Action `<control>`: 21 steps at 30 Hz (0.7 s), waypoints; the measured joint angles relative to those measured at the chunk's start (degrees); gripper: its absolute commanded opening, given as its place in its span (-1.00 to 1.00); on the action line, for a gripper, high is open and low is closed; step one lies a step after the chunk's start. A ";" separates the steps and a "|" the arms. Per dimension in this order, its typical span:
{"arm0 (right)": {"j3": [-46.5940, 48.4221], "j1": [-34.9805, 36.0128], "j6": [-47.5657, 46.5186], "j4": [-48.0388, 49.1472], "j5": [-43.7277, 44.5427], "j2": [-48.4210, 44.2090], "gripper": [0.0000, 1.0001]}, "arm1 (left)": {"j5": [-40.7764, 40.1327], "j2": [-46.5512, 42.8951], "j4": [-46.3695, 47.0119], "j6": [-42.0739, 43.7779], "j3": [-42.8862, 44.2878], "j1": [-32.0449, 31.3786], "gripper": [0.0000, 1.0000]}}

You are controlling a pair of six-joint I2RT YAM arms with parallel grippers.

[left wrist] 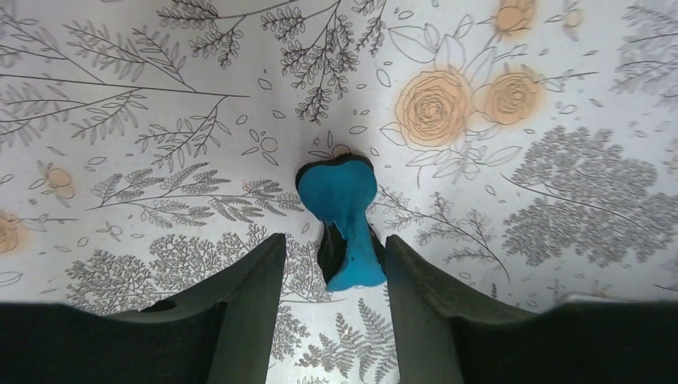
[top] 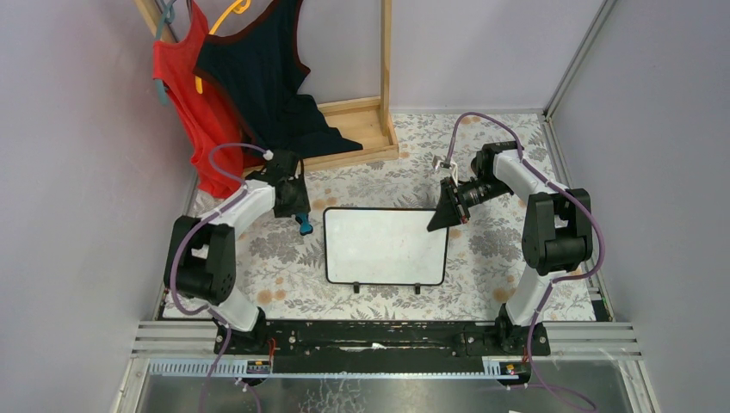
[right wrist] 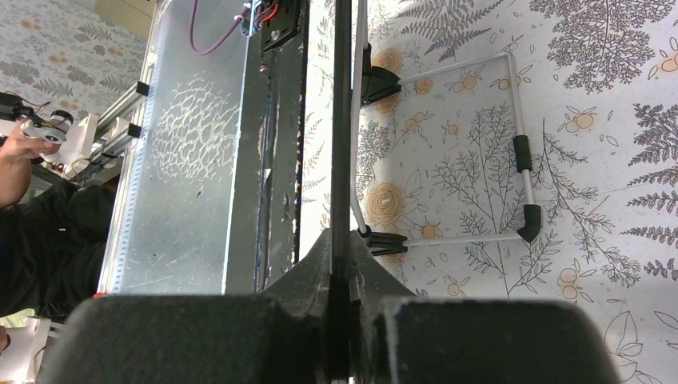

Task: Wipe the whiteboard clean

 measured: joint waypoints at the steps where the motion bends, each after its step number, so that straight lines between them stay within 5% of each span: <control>1: 0.00 0.00 0.00 -0.02 0.00 0.00 -1.00 | -0.04 -1.18 0.02 -0.07 -0.20 0.00 -0.04; 6: 0.00 0.00 0.00 0.00 0.00 0.00 -1.00 | -0.11 -6.10 0.26 -0.35 -1.07 -0.11 -0.03; 12: 0.00 0.00 0.07 -0.09 -0.04 0.00 -0.51 | -0.04 -7.76 0.26 -0.81 -1.38 -0.17 -0.07; 21: 0.00 0.15 0.72 -2.56 0.00 0.00 -0.28 | 0.04 -8.15 0.33 -0.98 -1.79 -0.42 -0.08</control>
